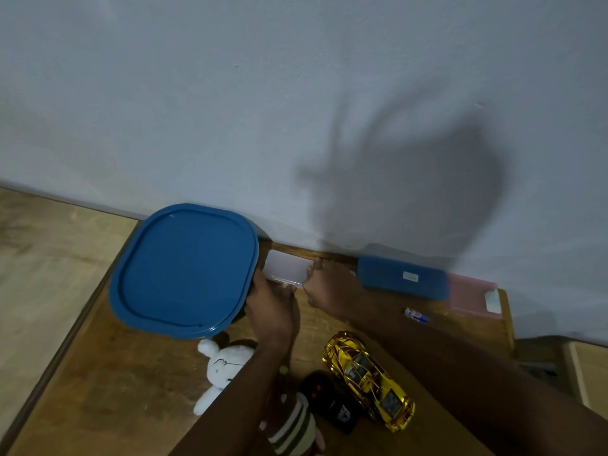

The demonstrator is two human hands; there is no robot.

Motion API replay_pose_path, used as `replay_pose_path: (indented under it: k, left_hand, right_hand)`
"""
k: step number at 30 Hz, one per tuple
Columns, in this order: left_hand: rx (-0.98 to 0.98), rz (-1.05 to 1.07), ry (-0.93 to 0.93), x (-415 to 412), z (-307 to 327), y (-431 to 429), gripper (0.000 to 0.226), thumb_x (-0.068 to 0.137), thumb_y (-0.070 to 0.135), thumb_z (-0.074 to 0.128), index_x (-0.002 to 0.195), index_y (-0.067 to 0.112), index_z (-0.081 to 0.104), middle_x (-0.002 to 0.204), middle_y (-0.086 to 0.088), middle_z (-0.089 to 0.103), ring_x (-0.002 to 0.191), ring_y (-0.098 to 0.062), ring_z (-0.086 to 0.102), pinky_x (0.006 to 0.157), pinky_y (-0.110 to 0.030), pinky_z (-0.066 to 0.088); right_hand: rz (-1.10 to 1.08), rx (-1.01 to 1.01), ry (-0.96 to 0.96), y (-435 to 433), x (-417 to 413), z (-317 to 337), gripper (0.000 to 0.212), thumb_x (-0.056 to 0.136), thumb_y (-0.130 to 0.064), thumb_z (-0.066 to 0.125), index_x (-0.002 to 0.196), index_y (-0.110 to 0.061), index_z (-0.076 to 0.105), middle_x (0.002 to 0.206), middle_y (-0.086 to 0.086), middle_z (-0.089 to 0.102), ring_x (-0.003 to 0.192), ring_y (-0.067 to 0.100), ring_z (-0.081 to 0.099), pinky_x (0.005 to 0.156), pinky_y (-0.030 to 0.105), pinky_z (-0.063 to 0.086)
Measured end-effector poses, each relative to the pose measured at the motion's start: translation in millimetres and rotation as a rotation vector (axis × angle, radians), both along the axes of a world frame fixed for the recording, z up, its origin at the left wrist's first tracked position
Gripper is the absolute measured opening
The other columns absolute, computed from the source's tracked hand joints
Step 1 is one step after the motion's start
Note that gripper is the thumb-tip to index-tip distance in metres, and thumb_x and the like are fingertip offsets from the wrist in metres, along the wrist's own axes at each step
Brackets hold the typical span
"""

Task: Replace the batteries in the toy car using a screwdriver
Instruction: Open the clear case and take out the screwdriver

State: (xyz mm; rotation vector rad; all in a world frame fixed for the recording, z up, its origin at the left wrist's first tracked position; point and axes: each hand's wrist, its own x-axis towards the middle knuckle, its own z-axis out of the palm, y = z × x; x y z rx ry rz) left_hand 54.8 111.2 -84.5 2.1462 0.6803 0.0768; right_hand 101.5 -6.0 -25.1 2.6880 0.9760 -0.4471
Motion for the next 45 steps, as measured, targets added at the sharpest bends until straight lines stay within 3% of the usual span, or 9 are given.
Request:
replay_pose_path:
  k: [5,9,11,13,17,21,26,33,45]
  left_hand:
    - [0.026,-0.012,0.038,-4.1,8.8,-7.0,0.062,0.088,0.013,0.074,0.14,0.013,0.04,0.126,-0.018,0.068,0.113,-0.036,0.067,0.092,-0.043,0.054]
    - [-0.006,-0.053,0.049,-7.4,8.7,-7.5,0.072,0.089,0.015,0.074,0.147,0.018,0.03,0.131,-0.017,0.066,0.115,-0.034,0.066,0.093,-0.042,0.054]
    - [-0.009,-0.125,0.015,-10.2,3.6,-7.0,0.079,0.088,0.017,0.074,0.151,0.028,0.028,0.137,-0.011,0.061,0.118,-0.03,0.064,0.095,-0.045,0.056]
    - [0.052,-0.203,0.019,-11.5,0.6,-5.0,0.06,0.09,0.023,0.072,0.142,0.03,0.043,0.137,-0.007,0.057,0.113,-0.023,0.063,0.092,-0.038,0.057]
    - [0.048,-0.229,0.044,-9.7,-3.7,1.5,0.041,0.093,0.035,0.065,0.132,0.028,0.054,0.129,-0.002,0.061,0.107,-0.016,0.064,0.089,-0.033,0.056]
    - [0.026,-0.234,0.044,-8.6,-3.2,2.7,0.044,0.092,0.039,0.068,0.132,0.025,0.056,0.133,-0.002,0.06,0.115,-0.019,0.062,0.092,-0.033,0.053]
    - [0.019,-0.227,0.049,-8.2,-6.4,4.2,0.046,0.09,0.041,0.07,0.131,0.025,0.057,0.132,-0.003,0.062,0.117,-0.019,0.06,0.088,-0.027,0.047]
    - [0.007,-0.215,0.052,-7.6,-0.6,3.0,0.044,0.091,0.035,0.071,0.131,0.02,0.059,0.13,-0.006,0.064,0.114,-0.018,0.061,0.085,-0.024,0.043]
    - [0.037,-0.197,0.001,-33.6,21.0,-29.3,0.062,0.091,0.047,0.064,0.144,0.023,0.043,0.158,-0.01,0.032,0.14,-0.033,0.041,0.105,-0.041,0.043]
  right_hand:
    - [-0.099,0.124,0.144,-14.2,26.6,-5.7,0.025,0.087,-0.028,0.058,0.098,-0.007,0.067,0.098,0.016,0.069,0.086,0.032,0.066,0.068,0.034,0.048]
    - [-0.278,0.421,0.217,-38.7,50.5,-2.7,0.029,0.087,-0.032,0.05,0.095,-0.012,0.069,0.092,0.012,0.071,0.086,0.029,0.067,0.074,0.035,0.051]
    - [-0.315,0.515,0.085,-46.1,54.9,-1.1,0.027,0.089,-0.028,0.051,0.09,-0.009,0.07,0.089,0.013,0.072,0.085,0.031,0.067,0.074,0.036,0.05]
    - [-0.287,0.423,-0.133,-44.9,53.5,-1.9,0.018,0.088,-0.023,0.059,0.081,-0.01,0.07,0.081,0.011,0.072,0.077,0.032,0.067,0.068,0.035,0.05]
    - [-0.371,0.408,-0.301,-39.4,39.3,-9.0,0.017,0.064,-0.007,0.08,0.065,-0.014,0.064,0.061,0.004,0.061,0.053,0.026,0.062,0.045,0.025,0.044]
    - [-0.57,0.657,-0.243,-44.7,24.7,-25.4,0.007,0.084,-0.013,0.065,0.078,-0.011,0.068,0.074,0.007,0.064,0.065,0.027,0.062,0.057,0.026,0.04]
    - [-0.551,0.623,0.127,-41.0,3.3,-45.5,0.016,0.09,-0.029,0.066,0.093,-0.016,0.074,0.088,0.005,0.07,0.089,0.022,0.061,0.075,0.03,0.046]
    - [-0.493,0.507,0.071,-29.5,11.1,-55.7,0.017,0.088,-0.026,0.065,0.093,-0.014,0.075,0.085,0.008,0.071,0.085,0.026,0.064,0.067,0.03,0.041]
    - [-0.787,0.911,0.072,-78.6,-58.3,-30.2,0.013,0.089,-0.027,0.067,0.101,-0.022,0.07,0.088,-0.006,0.068,0.079,0.006,0.058,0.068,0.018,0.044]
